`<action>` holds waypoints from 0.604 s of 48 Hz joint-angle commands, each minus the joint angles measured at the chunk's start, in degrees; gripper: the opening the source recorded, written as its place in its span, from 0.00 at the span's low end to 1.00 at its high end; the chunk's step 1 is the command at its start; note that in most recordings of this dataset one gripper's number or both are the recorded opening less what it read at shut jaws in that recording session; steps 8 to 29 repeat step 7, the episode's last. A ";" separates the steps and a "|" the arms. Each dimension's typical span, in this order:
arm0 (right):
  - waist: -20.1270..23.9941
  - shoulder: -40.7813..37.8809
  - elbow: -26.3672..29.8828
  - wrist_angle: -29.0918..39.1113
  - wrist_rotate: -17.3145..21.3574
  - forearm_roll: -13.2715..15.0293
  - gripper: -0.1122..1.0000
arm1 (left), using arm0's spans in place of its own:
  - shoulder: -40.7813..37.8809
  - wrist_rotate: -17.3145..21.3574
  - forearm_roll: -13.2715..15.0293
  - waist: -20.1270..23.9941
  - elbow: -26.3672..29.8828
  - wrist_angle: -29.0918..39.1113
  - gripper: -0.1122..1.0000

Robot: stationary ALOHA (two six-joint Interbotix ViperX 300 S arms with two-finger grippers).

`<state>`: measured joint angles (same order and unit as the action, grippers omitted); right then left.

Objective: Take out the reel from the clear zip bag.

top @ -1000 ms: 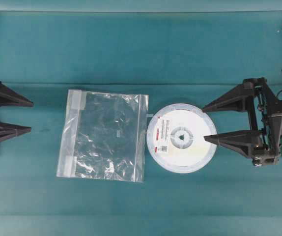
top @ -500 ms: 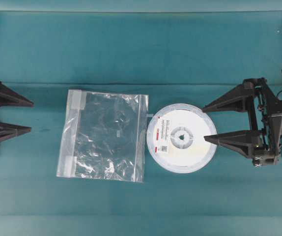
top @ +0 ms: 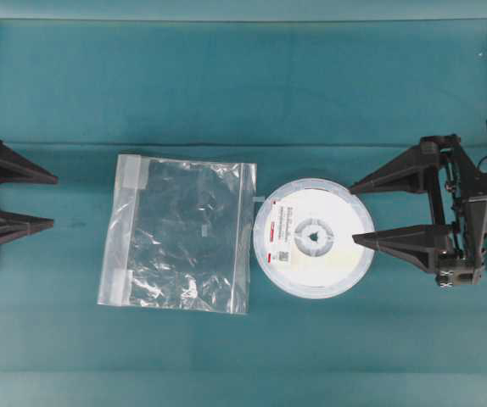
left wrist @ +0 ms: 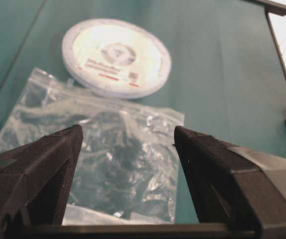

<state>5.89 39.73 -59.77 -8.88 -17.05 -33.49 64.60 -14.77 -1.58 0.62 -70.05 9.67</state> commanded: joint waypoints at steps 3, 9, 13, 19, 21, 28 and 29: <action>-0.09 0.18 0.09 -0.26 -0.18 0.09 0.94 | -0.44 -0.09 -0.18 -0.09 0.79 -0.26 0.90; -0.09 0.18 -0.26 -0.35 -0.09 0.09 0.94 | -0.35 -0.26 -0.18 -0.09 0.09 -0.26 0.89; -0.09 0.18 -0.26 -0.35 -0.09 0.09 0.94 | -0.35 -0.26 -0.18 -0.09 0.09 -0.26 0.89; -0.09 0.18 -0.26 -0.35 -0.09 0.09 0.94 | -0.35 -0.26 -0.18 -0.09 0.09 -0.26 0.89; -0.09 0.18 -0.26 -0.35 -0.09 0.09 0.94 | -0.35 -0.26 -0.18 -0.09 0.09 -0.26 0.89; -0.09 0.18 -0.26 -0.35 -0.09 0.09 0.94 | -0.35 -0.26 -0.18 -0.09 0.09 -0.26 0.89; -0.09 0.18 -0.26 -0.35 -0.09 0.09 0.94 | -0.35 -0.26 -0.18 -0.09 0.09 -0.26 0.89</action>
